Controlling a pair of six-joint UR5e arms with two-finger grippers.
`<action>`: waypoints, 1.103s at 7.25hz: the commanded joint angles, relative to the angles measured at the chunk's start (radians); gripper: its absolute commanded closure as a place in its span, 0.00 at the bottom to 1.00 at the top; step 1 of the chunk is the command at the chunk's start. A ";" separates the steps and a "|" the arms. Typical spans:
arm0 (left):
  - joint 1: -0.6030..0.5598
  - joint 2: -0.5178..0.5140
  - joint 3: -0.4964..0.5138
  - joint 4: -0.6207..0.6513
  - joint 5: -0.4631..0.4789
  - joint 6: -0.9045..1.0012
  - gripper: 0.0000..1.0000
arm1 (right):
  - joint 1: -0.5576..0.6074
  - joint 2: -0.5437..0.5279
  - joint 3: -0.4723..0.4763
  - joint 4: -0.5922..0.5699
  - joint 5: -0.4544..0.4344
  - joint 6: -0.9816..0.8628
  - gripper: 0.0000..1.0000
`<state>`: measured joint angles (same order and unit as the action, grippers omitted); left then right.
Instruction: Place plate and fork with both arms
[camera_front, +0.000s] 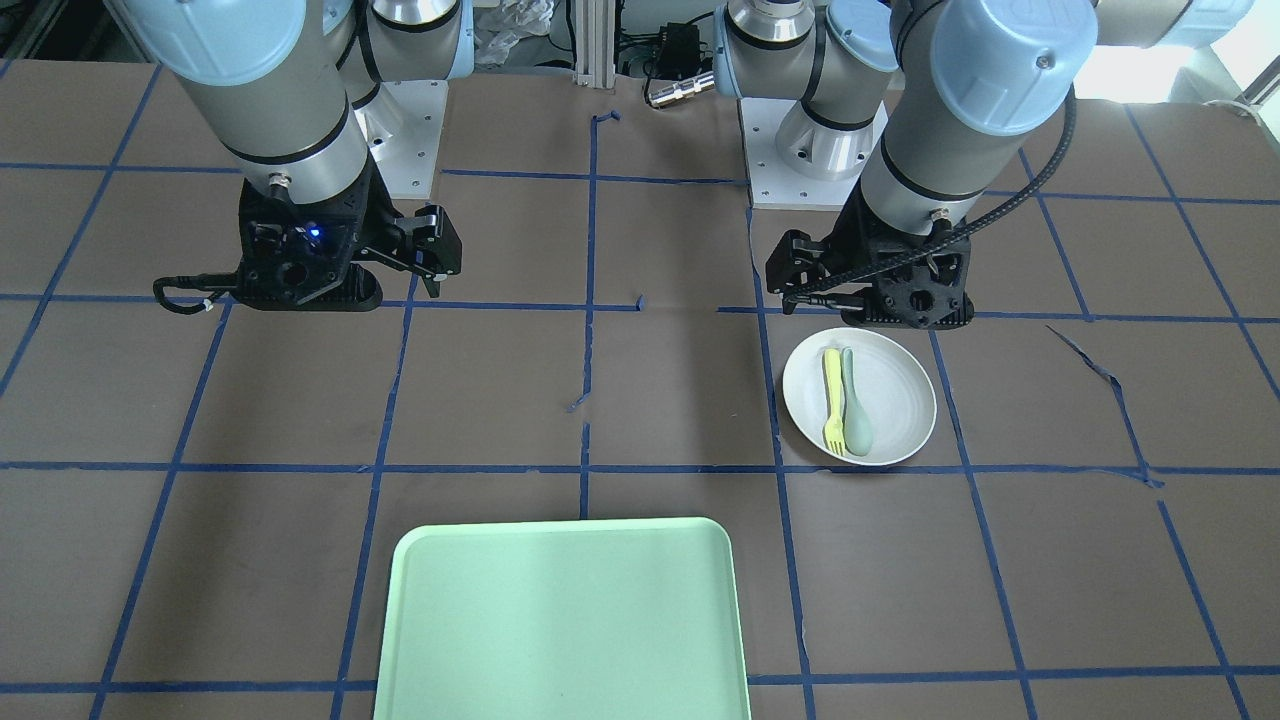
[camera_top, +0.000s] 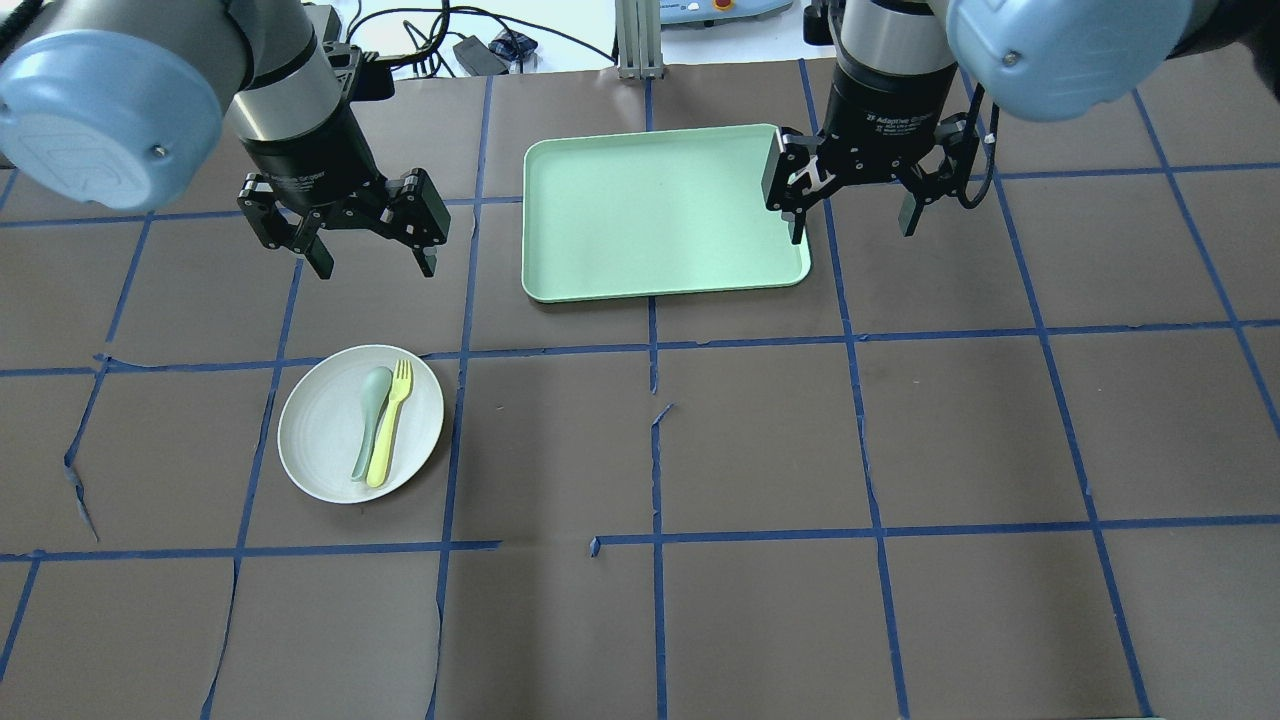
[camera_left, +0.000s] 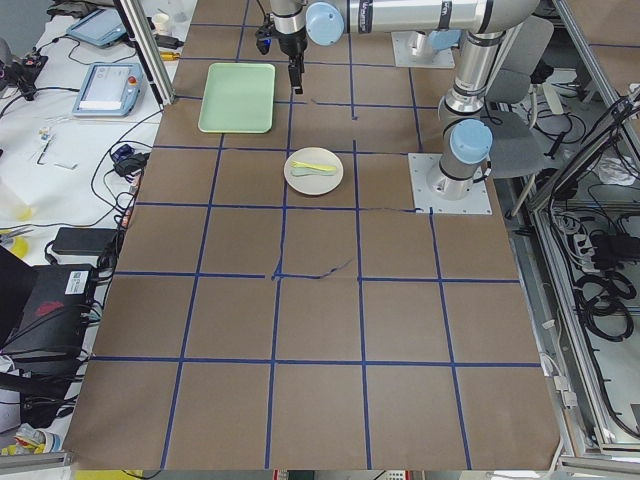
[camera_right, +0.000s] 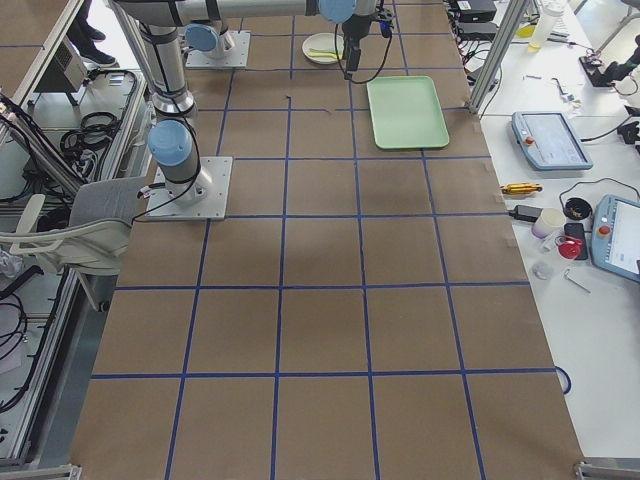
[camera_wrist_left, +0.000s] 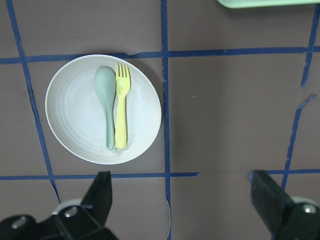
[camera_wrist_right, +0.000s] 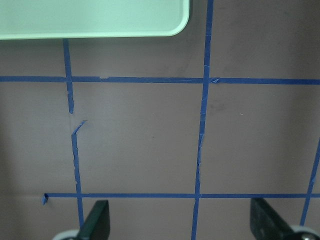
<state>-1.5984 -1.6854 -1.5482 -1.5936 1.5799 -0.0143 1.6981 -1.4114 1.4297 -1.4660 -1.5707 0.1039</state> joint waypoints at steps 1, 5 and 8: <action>0.000 0.001 -0.001 0.014 0.000 0.001 0.00 | 0.000 0.002 0.001 0.001 0.000 -0.001 0.00; 0.000 -0.004 -0.004 0.012 0.006 -0.001 0.00 | 0.000 0.003 0.003 -0.005 0.000 -0.001 0.00; -0.003 -0.007 -0.007 0.009 0.006 -0.003 0.00 | 0.000 0.012 0.005 -0.005 0.000 0.000 0.00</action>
<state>-1.5989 -1.6919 -1.5540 -1.5823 1.5883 -0.0162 1.6981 -1.4051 1.4332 -1.4729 -1.5696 0.1041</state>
